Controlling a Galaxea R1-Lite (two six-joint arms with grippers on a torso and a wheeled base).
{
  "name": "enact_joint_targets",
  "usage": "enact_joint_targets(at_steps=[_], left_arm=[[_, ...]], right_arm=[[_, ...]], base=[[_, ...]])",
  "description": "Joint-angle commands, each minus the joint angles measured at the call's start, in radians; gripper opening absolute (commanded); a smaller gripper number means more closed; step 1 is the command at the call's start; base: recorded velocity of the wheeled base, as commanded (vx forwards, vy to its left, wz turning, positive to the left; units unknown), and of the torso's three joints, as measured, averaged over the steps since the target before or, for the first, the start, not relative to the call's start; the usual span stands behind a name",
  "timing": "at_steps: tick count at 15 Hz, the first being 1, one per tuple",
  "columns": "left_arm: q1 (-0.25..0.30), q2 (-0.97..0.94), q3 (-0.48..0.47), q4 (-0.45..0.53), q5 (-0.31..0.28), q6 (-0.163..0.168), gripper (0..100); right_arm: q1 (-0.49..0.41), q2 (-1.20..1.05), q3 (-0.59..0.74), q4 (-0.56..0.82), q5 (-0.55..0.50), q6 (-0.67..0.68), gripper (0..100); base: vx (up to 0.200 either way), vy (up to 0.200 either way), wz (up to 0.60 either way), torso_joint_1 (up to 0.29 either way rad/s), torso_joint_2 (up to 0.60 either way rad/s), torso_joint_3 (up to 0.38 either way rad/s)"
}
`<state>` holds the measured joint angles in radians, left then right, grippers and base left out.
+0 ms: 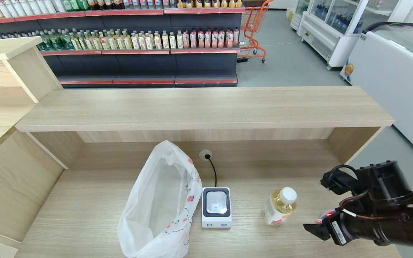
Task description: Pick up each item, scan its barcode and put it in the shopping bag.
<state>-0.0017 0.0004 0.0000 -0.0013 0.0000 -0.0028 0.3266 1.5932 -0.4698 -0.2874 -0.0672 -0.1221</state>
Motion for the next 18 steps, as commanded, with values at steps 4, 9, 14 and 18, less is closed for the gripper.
enact_joint_targets(at_steps=[4, 9, 14, 18], left_arm=[[0.000, 0.000, 0.000, 0.000, -0.002, 0.000, 100], [0.000, 0.000, 0.000, 0.000, 0.000, 0.000, 100], [0.000, 0.000, 0.000, 0.000, -0.002, 0.000, 100], [0.000, 0.000, 0.000, 0.000, -0.002, 0.000, 100]], right_arm=[[0.052, 0.189, 0.066, -0.236, -0.031, 0.001, 100], [0.106, 0.349, 0.129, -0.572, -0.091, 0.002, 100], [0.143, 0.484, 0.154, -0.815, -0.123, 0.001, 100], [0.167, 0.559, 0.152, -0.937, -0.151, -0.001, 100]], base=[[0.000, 0.000, 0.00, 0.000, 0.00, 0.000], [0.000, 0.000, 0.00, 0.000, 0.00, 0.000], [0.000, 0.000, 0.00, 0.000, 0.00, 0.000], [0.000, 0.000, 0.00, 0.000, 0.00, 0.000]])
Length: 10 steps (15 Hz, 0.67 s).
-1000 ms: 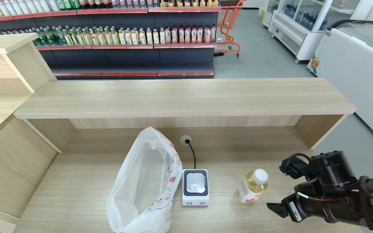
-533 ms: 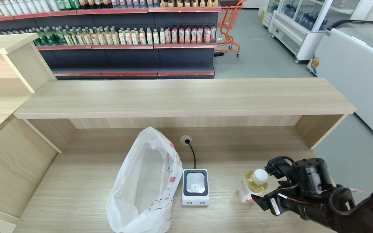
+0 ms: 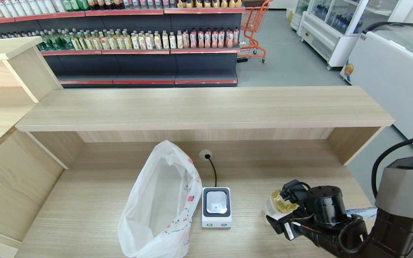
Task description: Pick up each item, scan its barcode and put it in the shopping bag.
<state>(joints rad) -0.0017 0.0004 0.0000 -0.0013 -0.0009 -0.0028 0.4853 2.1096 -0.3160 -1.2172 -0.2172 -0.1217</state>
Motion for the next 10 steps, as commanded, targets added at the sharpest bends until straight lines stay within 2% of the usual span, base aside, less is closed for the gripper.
enact_joint_targets(at_steps=[1, 7, 10], left_arm=[[0.000, 0.000, 0.000, 0.000, 0.001, 0.000, 100], [0.000, 0.000, 0.000, 0.000, 0.001, 0.000, 100], [0.000, 0.000, 0.000, 0.000, 0.001, 0.000, 100]], right_arm=[[0.012, 0.063, 0.001, -0.038, 0.001, 0.001, 100], [0.021, 0.158, -0.014, -0.200, 0.007, -0.006, 100], [0.027, 0.187, -0.049, -0.206, 0.007, -0.007, 100]], base=[[0.000, 0.000, 0.00, 0.000, 0.00, 0.000], [0.000, 0.000, 0.00, 0.000, 0.00, 0.000], [0.000, 0.000, 0.00, 0.000, 0.00, 0.000]])
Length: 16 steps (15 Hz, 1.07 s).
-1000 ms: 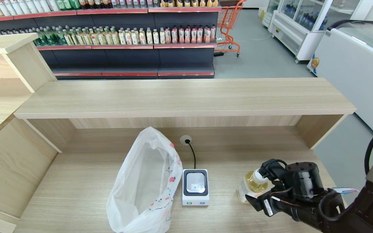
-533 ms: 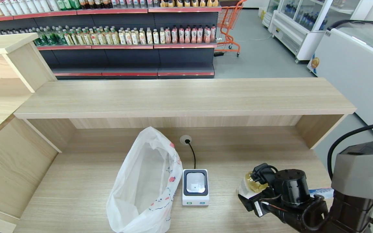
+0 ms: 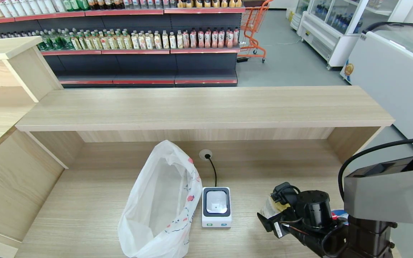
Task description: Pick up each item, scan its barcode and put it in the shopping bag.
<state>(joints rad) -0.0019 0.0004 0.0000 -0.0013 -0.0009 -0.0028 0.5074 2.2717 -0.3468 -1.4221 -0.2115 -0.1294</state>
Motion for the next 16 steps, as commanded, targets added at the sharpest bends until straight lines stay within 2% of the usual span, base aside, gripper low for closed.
enact_joint_targets(at_steps=[1, 4, 5, 12, 16], left_arm=[[0.000, 0.000, 0.000, 0.000, 0.001, 0.000, 100], [0.000, 0.000, 0.000, 0.000, 0.001, 0.000, 100], [-0.001, 0.000, 0.000, 0.000, 0.001, 0.000, 100], [0.000, 0.000, 0.000, 0.000, 0.001, 0.000, 100], [0.000, 0.001, 0.000, 0.000, 0.001, 0.000, 100]], right_arm=[[0.006, 0.034, -0.040, -0.001, 0.000, 0.001, 100], [0.017, 0.048, -0.087, -0.006, -0.005, 0.001, 100], [0.020, 0.049, -0.103, -0.009, -0.005, 0.002, 0], [0.019, 0.060, -0.153, -0.006, -0.006, -0.018, 0], [0.017, 0.072, -0.115, -0.008, -0.006, -0.019, 0]], base=[[0.000, 0.000, 0.00, 0.000, 0.00, 0.000], [0.000, 0.000, 0.00, 0.000, 0.00, 0.000], [0.000, 0.000, 0.00, 0.000, 0.00, 0.000], [0.000, 0.000, 0.00, 0.000, 0.00, 0.000], [0.000, 0.000, 0.00, 0.000, 0.00, 0.000]])
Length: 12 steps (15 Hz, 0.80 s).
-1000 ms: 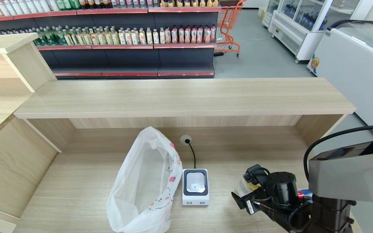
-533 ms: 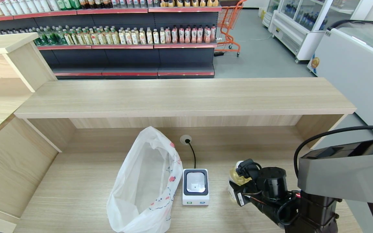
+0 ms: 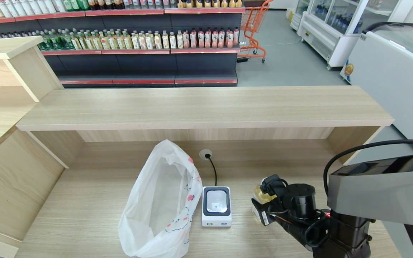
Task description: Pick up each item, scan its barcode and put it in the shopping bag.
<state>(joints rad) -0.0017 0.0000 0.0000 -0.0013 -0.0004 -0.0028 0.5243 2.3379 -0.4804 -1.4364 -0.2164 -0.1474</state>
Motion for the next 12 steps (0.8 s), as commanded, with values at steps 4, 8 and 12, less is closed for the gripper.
enact_joint_targets(at_steps=[4, 8, 12], left_arm=[[0.000, 0.000, 0.000, 0.000, 0.000, 0.000, 100], [0.000, 0.000, 0.000, 0.000, -0.001, 0.000, 100], [0.000, 0.000, 0.000, 0.000, 0.000, 0.000, 100]], right_arm=[[-0.041, -0.023, -0.020, 0.016, 0.023, 0.011, 0], [-0.125, -0.155, -0.101, 0.197, 0.111, 0.086, 0], [-0.176, -0.394, -0.190, 0.513, 0.377, 0.193, 0]], base=[[0.000, 0.000, 0.00, 0.000, 0.00, 0.000], [0.000, 0.000, 0.00, 0.000, 0.00, 0.000], [0.000, 0.000, 0.00, 0.000, 0.00, 0.000]])
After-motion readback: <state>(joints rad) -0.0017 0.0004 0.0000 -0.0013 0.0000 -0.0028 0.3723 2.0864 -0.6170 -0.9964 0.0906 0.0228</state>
